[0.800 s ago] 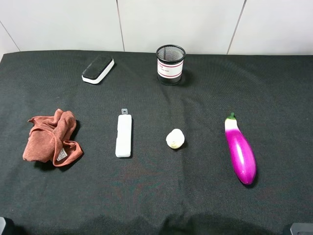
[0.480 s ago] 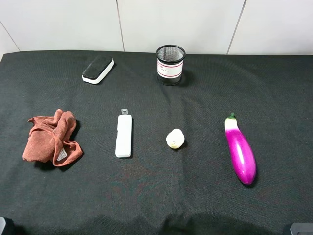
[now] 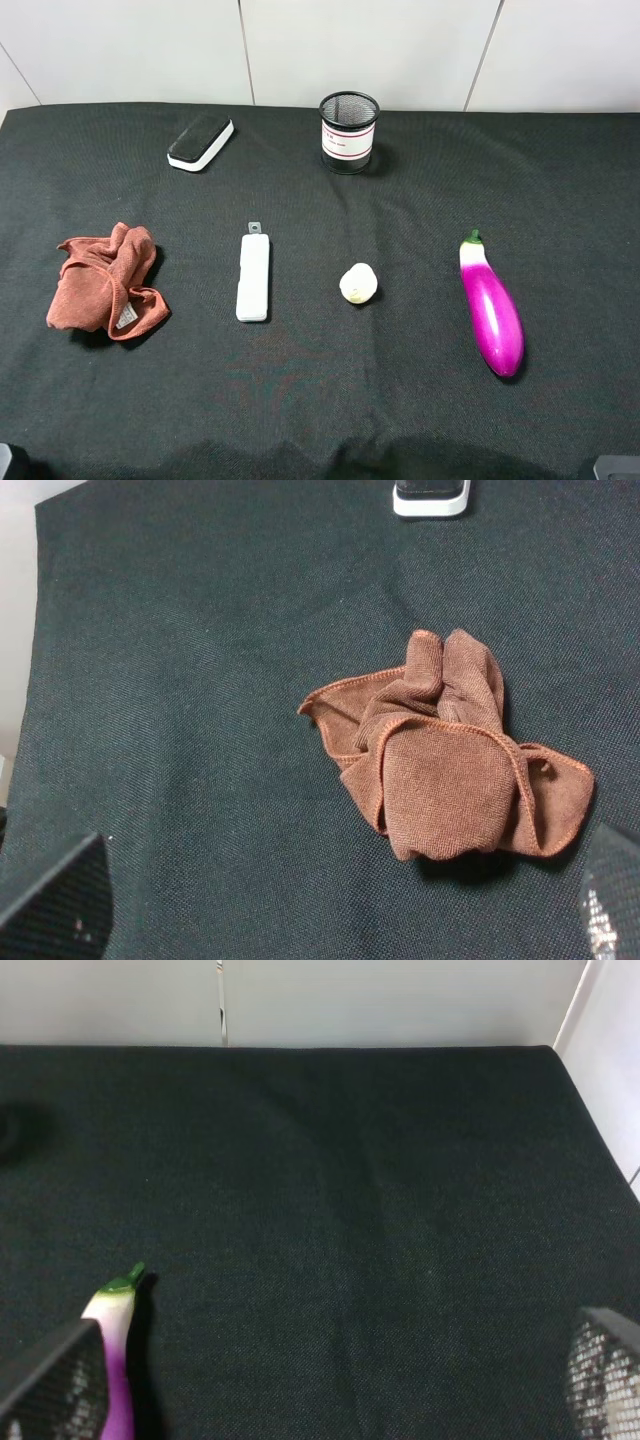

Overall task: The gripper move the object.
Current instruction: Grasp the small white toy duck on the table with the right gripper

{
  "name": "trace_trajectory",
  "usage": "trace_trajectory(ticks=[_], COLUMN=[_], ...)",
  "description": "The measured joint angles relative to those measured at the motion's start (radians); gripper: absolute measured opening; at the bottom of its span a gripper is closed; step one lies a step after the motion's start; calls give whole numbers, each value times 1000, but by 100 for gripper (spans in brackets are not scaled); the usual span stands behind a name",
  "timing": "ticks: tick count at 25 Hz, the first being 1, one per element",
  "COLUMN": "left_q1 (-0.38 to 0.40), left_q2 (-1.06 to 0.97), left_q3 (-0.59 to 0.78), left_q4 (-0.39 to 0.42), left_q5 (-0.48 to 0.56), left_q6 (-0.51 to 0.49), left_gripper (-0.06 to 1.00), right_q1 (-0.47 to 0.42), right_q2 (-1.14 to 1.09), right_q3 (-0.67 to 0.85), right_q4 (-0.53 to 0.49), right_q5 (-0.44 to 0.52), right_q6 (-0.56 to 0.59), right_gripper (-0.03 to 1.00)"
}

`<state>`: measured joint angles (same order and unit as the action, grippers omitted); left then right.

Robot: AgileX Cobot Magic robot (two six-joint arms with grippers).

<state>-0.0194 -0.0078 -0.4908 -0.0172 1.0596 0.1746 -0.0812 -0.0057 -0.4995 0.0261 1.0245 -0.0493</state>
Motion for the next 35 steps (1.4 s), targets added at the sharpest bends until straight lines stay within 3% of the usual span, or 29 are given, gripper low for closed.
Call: trace_trajectory(ticks=[19,35], left_q1=[0,0], left_q2=[0,0], left_q3=[0,0], left_q4=[0,0], left_q5=[0,0], left_q6=[0,0], left_gripper=[99,99], right_q1=[0,0], right_q2=[44,513], right_q3=[-10,-109], right_q4=[110,211], right_q5=[0,-29], right_q6=[-8,-303], right_gripper=[69,69])
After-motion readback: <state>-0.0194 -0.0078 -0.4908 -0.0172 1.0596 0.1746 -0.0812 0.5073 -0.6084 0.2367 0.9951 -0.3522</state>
